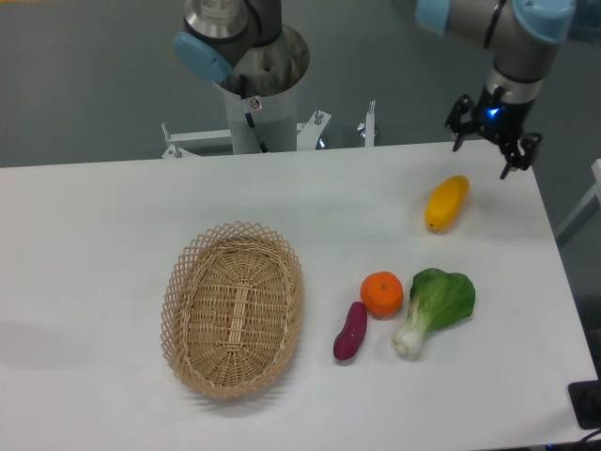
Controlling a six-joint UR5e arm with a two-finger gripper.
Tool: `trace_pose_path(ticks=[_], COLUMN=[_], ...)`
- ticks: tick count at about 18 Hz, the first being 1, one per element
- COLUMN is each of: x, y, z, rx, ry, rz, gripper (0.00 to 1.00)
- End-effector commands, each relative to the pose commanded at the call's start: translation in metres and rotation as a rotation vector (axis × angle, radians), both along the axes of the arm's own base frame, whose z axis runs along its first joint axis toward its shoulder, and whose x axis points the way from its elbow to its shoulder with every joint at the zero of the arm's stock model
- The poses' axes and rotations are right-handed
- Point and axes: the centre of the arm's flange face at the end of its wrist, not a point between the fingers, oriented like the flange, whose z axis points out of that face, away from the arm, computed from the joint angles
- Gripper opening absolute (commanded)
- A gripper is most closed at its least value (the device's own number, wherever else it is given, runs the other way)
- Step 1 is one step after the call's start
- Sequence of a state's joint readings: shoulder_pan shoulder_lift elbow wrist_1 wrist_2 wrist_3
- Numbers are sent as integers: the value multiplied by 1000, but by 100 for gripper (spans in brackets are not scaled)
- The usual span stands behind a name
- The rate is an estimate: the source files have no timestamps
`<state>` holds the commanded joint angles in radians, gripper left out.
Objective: Pick up the mango from the table
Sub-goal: 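Move the open gripper over the yellow mango, then lower the gripper onto the mango and close it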
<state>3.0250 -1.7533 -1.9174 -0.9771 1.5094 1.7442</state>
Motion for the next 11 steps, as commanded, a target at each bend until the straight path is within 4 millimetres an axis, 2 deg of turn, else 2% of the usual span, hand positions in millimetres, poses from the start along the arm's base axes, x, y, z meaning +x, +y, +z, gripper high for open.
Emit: trace_pose_path(ticks=[2, 8, 11], x=[5, -2, -4], y=[0, 10, 10], z=[-13, -54, -61], rx=[-2, -8, -9], ry=[-26, -57, -51], rz=[26, 72, 75], gripper=[100, 100, 100])
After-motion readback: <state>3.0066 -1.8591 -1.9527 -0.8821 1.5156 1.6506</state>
